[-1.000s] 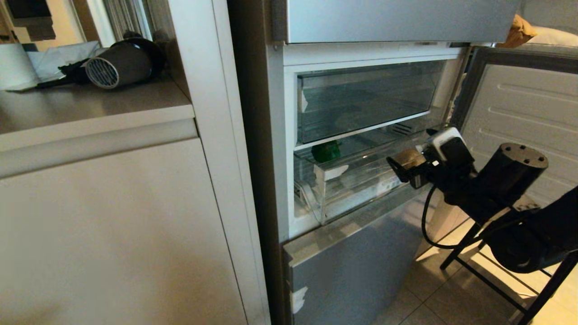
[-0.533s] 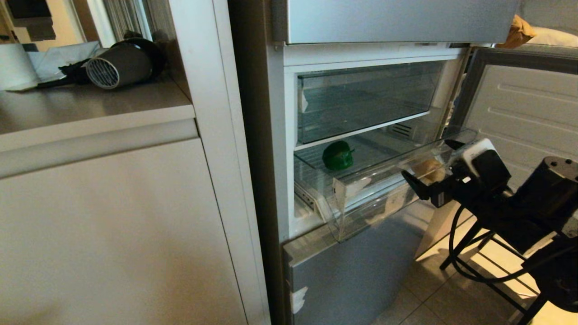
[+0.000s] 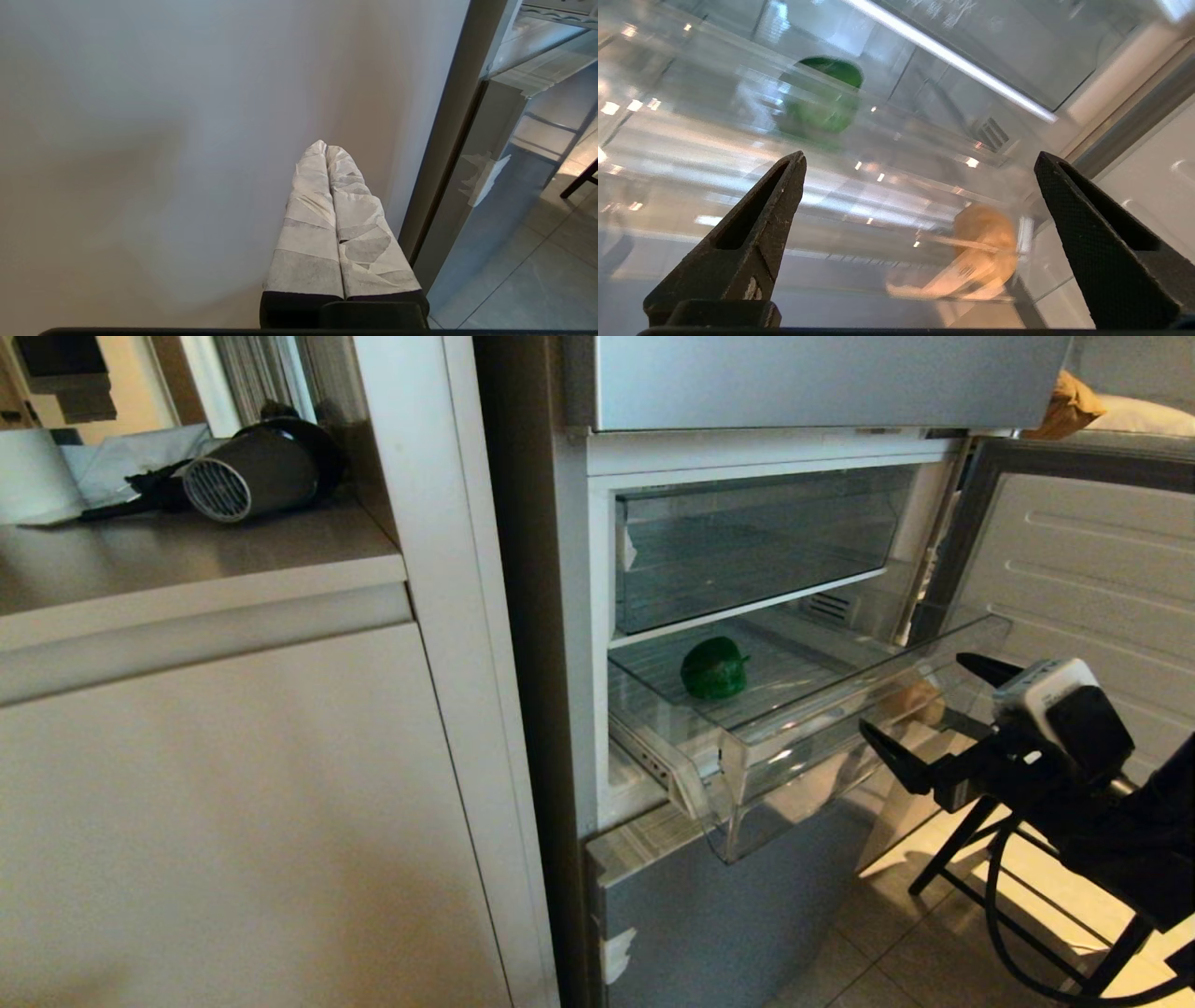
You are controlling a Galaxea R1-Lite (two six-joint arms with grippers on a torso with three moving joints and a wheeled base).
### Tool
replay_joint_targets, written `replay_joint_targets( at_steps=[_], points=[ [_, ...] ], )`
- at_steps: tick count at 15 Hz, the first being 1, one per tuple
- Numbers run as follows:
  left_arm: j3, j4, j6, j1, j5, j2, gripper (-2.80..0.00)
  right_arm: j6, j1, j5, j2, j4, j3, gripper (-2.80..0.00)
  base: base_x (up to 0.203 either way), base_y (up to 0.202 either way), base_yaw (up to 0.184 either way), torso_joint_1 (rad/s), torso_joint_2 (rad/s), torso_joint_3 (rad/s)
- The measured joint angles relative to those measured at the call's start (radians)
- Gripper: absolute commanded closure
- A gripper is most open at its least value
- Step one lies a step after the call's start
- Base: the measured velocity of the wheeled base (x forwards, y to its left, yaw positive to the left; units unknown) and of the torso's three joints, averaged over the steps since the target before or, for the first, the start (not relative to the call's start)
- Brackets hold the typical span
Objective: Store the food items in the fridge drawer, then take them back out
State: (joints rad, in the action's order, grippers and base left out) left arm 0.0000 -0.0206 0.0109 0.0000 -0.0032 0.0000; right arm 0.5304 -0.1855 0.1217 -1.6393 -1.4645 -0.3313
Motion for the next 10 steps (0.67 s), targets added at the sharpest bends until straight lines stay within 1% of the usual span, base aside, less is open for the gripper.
replay_joint_targets(
  at_steps=[5,7,10],
  points=[
    [0.000,0.000,0.000,0.000,0.000,0.000,0.00,0.000,0.000,-0.005,0.036,0.023,0.013,-2.80,0.000,0.000,0.000,0.000,0.00,0.000],
    [0.000,0.000,0.000,0.000,0.000,0.000,0.00,-0.004,0.000,-0.006,0.081,0.070,0.016,-2.80,0.000,0.000,0.000,0.000,0.00,0.000],
    [0.000,0.000,0.000,0.000,0.000,0.000,0.00,-0.018,0.001,-0.018,0.222,0.205,0.017,-2.80,0.000,0.000,0.000,0.000,0.00,0.000]
  ],
)
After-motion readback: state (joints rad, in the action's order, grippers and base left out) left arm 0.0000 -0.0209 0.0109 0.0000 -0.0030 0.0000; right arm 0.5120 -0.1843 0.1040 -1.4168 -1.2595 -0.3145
